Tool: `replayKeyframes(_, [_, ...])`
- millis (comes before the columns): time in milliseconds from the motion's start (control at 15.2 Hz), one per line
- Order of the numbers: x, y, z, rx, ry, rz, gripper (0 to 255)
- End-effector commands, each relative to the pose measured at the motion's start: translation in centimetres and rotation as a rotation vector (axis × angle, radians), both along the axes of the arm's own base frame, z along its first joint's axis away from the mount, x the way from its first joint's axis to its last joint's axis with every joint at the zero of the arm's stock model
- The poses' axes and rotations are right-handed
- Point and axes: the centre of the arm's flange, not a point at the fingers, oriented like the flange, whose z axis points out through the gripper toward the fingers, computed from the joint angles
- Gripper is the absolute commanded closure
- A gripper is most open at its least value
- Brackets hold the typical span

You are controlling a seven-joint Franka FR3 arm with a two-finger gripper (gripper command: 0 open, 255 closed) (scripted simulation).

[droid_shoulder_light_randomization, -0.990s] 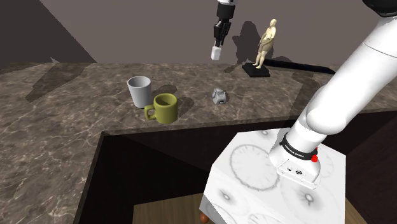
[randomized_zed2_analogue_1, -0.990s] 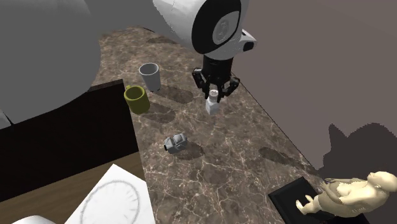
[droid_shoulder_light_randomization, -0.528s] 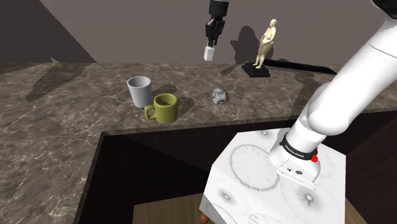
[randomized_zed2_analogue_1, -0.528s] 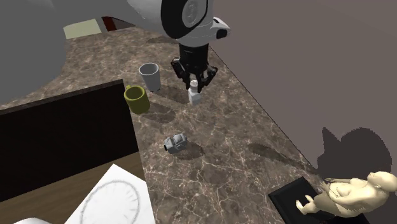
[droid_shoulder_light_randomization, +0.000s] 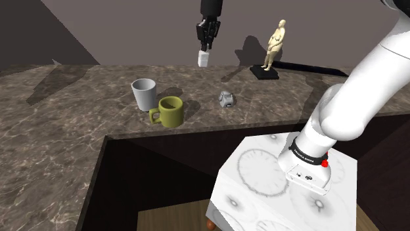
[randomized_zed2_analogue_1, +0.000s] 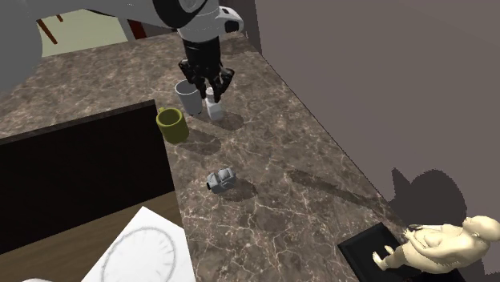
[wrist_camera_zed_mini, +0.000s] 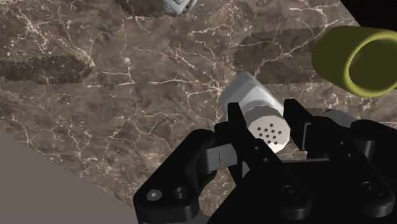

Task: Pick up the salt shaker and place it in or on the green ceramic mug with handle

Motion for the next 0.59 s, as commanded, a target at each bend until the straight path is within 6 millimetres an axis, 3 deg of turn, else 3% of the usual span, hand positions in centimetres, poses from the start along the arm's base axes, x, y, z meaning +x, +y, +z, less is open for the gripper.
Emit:
replayKeyframes(0, [0.1, 2.8, 0.5, 0.000, 0.000, -0.002, 255])
replayKeyframes(528, [0.0, 13.3, 1.7, 0.000, 0.000, -0.002, 255])
